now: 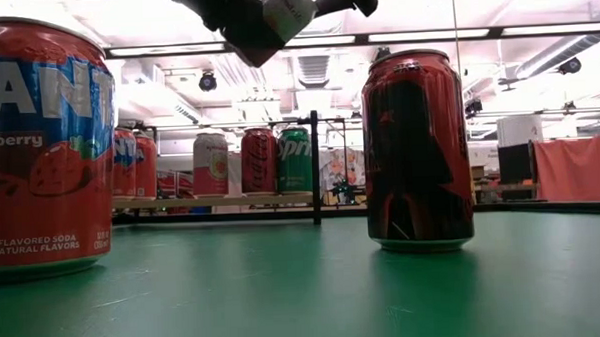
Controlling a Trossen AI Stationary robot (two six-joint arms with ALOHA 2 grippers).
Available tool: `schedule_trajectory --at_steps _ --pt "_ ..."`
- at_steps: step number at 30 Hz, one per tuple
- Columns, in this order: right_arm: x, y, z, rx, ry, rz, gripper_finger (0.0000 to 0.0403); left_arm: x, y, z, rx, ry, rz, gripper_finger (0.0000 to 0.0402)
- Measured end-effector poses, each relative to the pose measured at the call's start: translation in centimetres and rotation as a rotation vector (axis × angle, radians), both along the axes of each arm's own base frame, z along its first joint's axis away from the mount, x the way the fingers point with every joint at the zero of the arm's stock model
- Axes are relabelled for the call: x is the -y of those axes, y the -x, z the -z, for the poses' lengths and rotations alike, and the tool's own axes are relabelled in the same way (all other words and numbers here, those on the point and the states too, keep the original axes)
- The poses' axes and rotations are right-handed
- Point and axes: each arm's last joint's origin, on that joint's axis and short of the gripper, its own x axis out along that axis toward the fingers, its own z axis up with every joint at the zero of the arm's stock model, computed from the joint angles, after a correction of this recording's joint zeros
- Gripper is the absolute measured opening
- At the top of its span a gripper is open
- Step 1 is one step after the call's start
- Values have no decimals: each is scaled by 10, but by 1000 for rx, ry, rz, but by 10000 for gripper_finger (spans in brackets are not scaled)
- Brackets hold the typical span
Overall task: Place canned beverage on shelf
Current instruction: Put the pink-white soda can on the shelf aligned with the other pink-white soda can
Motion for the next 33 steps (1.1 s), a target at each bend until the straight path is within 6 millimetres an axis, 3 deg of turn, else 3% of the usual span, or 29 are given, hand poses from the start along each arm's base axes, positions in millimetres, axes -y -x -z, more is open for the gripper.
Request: schedule_trajectory --at_steps 4,8,14,19,24,33 --pt "0 0 0 -2 3 -3 279 0 0 0 2 3 -2 288" --pt "0 0 0 -1 7 -6 281 0 0 1 19 21 -7 285" --pt "0 -1 -1 7 14 -7 364 -1 1 6 44 59 -18 285" --pt "0 3 -5 15 26 -13 377 -1 7 17 51 95 -29 285" --pt "0 17 -20 41 68 -32 379 -1 14 30 79 154 -41 285" --pt "0 54 -43 68 165 -29 381 -1 45 60 204 322 -79 285"
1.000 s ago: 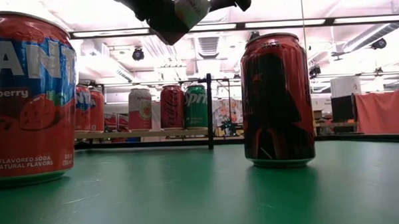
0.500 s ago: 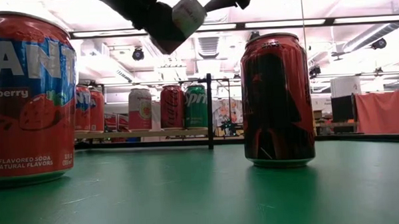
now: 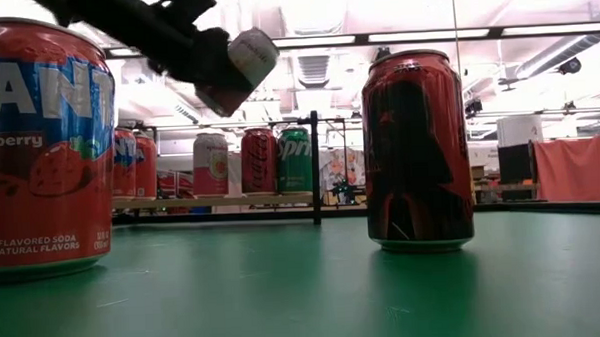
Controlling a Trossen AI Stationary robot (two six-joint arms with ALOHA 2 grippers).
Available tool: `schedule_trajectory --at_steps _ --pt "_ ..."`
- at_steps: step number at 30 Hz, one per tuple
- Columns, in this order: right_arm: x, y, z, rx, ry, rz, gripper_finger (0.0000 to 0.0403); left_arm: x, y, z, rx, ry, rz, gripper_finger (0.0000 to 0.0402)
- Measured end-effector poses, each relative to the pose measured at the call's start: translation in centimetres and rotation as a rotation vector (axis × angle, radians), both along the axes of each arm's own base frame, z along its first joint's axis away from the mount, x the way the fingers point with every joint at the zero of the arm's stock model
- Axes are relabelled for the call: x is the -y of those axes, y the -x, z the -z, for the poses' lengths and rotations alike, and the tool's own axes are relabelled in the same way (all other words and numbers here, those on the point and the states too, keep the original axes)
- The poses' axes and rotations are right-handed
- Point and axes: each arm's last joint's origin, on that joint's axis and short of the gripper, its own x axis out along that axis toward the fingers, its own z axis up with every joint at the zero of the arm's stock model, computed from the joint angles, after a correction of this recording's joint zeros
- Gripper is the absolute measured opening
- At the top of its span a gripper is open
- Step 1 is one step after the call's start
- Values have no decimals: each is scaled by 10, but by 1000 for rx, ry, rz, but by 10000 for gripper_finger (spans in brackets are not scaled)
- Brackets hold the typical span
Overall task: Place canned beverage on shelf
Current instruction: Put the pink-white soda can on the shelf aligned with the other pink-white soda can
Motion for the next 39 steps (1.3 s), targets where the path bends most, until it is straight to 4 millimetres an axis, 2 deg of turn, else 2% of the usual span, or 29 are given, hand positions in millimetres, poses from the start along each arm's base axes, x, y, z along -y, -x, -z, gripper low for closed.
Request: schedule_trajectory --at_steps 5,10,15,21,29,33,39 --pt "1 16 8 11 32 29 381 4 11 15 134 40 46 285" --pt "2 17 30 55 72 20 381 1 23 30 249 55 58 285" --pt "2 13 44 89 129 4 382 0 32 37 330 68 58 285" --pt "-1 -8 71 126 175 -73 382 2 32 27 415 46 142 285" --pt "-3 -37 96 124 212 -129 382 2 32 20 468 29 187 285" --pt "-5 -56 102 163 209 -197 382 3 32 16 504 33 208 285" --pt "-6 -76 106 171 222 -206 382 3 34 14 518 31 208 285"
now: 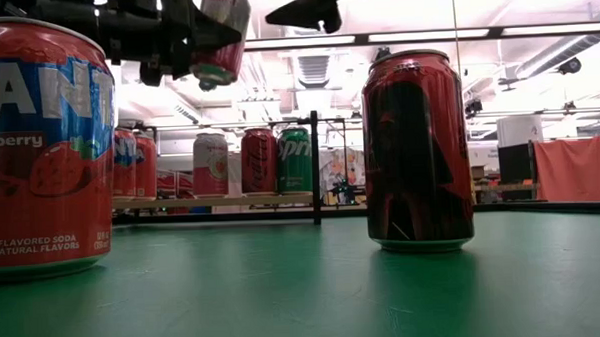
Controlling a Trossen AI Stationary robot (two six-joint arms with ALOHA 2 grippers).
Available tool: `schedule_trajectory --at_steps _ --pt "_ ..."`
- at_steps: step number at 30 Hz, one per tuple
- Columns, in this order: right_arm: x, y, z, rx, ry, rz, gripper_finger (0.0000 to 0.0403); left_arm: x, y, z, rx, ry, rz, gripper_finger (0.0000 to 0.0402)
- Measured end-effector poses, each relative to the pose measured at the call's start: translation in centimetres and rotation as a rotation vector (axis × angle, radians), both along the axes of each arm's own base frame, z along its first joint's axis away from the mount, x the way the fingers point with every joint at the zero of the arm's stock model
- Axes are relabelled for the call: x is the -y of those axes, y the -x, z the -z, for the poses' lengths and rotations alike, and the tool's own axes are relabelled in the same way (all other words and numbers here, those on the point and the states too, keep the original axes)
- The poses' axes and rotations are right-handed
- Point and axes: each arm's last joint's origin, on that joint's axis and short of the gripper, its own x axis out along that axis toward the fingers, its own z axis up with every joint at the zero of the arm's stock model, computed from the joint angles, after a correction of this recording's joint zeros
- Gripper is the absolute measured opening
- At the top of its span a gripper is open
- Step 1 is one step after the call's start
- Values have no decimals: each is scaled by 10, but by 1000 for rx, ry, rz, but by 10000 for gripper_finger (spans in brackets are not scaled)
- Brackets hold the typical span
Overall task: Place canned beverage on shelf
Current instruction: Put the pink-white soda can on the shelf aligned with the other pink-white soda can
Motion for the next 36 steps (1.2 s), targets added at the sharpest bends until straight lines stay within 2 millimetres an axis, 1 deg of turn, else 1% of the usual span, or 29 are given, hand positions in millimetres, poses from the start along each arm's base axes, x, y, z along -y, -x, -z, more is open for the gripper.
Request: schedule_trajectory --at_steps 7,11,14,18,24,25,32,36 --pt "-1 -26 6 8 8 -3 382 0 0 0 -1 -1 0 285" --pt "-1 -39 5 19 8 0 382 0 0 0 1 0 0 285" --pt "0 -45 4 26 3 9 380 0 0 0 1 0 0 285" --pt "4 -47 3 31 -18 13 357 0 0 0 -4 -2 1 290" --pt "6 -47 2 30 -27 17 289 0 0 0 -8 -6 -1 291" --pt "7 -47 2 29 -29 19 282 0 0 1 -8 -5 0 294" --pt "7 -47 4 18 -45 20 282 0 0 1 -5 0 4 335" --pt "7 -46 5 3 -40 21 282 0 0 0 -4 0 4 344"
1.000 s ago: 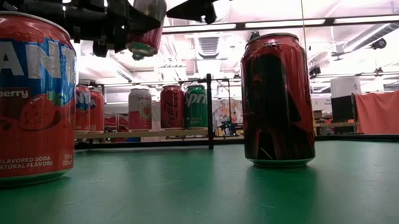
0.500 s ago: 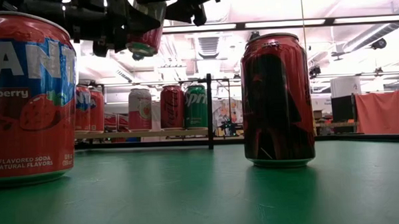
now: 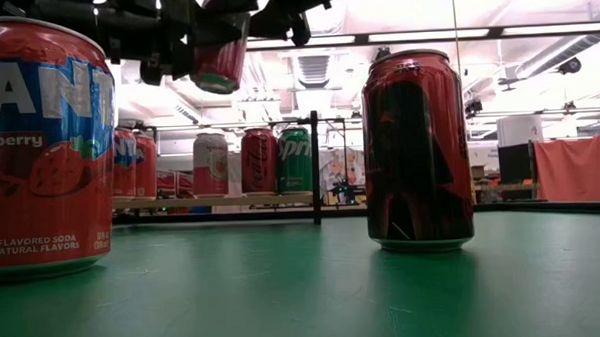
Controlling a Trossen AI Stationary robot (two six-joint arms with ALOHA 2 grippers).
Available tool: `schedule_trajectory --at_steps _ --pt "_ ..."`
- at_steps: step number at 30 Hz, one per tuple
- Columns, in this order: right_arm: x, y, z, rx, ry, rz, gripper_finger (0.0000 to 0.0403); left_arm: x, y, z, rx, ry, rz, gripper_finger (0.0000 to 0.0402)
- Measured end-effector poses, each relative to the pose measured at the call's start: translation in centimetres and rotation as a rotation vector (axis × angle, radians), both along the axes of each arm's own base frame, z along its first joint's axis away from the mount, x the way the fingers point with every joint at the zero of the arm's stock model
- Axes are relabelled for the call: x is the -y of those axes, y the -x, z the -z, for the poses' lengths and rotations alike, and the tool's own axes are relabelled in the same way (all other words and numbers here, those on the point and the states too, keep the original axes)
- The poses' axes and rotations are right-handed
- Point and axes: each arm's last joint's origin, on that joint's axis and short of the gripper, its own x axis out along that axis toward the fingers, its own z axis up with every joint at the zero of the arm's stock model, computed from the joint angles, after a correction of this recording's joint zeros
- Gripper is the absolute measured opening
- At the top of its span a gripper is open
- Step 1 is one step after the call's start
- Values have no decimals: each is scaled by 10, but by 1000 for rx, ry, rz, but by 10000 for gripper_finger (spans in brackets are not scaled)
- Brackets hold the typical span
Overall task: Place canned beverage on shelf
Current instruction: Put the pink-white soda can on the shelf aligned with the other pink-white soda can
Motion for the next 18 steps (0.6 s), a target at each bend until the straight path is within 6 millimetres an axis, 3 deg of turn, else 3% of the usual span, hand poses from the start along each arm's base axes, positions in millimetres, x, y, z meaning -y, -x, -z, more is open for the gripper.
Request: schedule_trajectory --at_steps 9,18 --pt "1 16 -25 31 27 11 282 1 7 -13 43 -24 25 346" --pt "8 35 -47 34 30 30 282 -3 28 -41 117 -119 -10 347"
